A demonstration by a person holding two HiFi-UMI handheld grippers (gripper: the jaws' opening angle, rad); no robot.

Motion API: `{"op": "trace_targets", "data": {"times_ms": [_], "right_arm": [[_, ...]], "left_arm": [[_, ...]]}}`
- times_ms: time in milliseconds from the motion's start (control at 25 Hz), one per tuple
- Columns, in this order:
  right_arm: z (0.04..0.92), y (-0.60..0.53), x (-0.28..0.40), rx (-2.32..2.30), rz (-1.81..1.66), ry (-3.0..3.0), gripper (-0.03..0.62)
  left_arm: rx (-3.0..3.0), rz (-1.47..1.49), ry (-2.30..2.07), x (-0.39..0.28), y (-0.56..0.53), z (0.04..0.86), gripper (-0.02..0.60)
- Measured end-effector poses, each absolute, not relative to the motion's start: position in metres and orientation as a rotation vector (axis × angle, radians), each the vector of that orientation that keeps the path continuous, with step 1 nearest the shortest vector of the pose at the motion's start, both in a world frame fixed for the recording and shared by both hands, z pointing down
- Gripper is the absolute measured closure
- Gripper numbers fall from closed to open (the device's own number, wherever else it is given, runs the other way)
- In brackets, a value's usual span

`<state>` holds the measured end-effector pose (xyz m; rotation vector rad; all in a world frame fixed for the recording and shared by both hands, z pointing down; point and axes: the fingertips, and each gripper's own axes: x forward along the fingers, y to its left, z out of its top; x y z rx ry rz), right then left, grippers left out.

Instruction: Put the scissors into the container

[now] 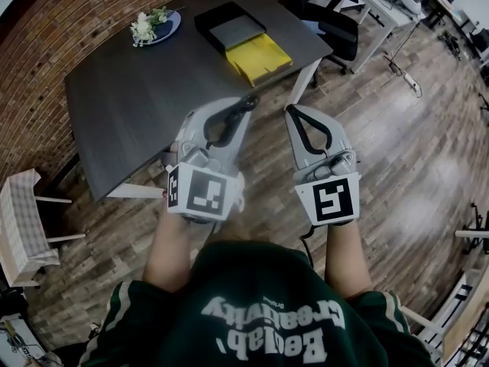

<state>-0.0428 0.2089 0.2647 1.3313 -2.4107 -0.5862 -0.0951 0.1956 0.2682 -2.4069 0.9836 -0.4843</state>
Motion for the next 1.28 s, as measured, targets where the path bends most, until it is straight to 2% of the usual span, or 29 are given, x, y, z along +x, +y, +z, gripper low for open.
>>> {"op": "trace_targets", "data": {"times_ms": [1280], "right_arm": [[0.260,0.095,-0.026,1.349,-0.544,-2.362,0.588]], "left_arm": [[-2.442,-0.502,0.897,-0.073,0.077,0.263,0.545]]}}
